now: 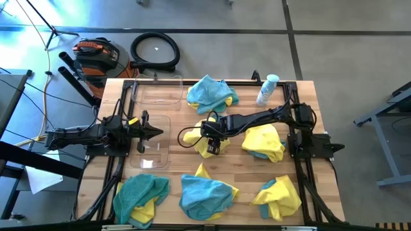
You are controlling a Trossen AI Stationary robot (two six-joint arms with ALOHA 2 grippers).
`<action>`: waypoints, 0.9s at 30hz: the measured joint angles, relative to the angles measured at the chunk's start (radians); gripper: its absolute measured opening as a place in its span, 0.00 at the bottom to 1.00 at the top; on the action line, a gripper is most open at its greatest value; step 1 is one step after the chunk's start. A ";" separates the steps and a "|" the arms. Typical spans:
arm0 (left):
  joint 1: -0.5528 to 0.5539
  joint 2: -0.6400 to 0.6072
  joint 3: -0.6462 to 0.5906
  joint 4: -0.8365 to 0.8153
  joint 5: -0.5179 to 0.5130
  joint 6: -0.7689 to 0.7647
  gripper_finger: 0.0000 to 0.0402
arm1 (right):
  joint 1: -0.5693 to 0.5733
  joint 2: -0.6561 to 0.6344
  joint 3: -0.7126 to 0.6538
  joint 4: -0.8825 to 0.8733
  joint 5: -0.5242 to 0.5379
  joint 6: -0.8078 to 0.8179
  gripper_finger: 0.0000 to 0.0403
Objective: Sort microfiber towel by color & place in baskets
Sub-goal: Put the yellow towel into the bottom transparent bin
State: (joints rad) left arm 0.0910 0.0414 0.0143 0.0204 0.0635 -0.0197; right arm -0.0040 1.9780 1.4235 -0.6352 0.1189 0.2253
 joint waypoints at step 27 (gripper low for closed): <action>0.000 0.343 0.657 -0.377 -0.221 -0.118 0.00 | 0.002 -0.458 0.010 -0.071 0.039 -0.095 0.01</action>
State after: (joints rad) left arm 0.0910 0.3846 0.6717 -0.3562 -0.1578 -0.1373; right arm -0.0021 1.5200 1.4334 -0.7067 0.1575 0.1307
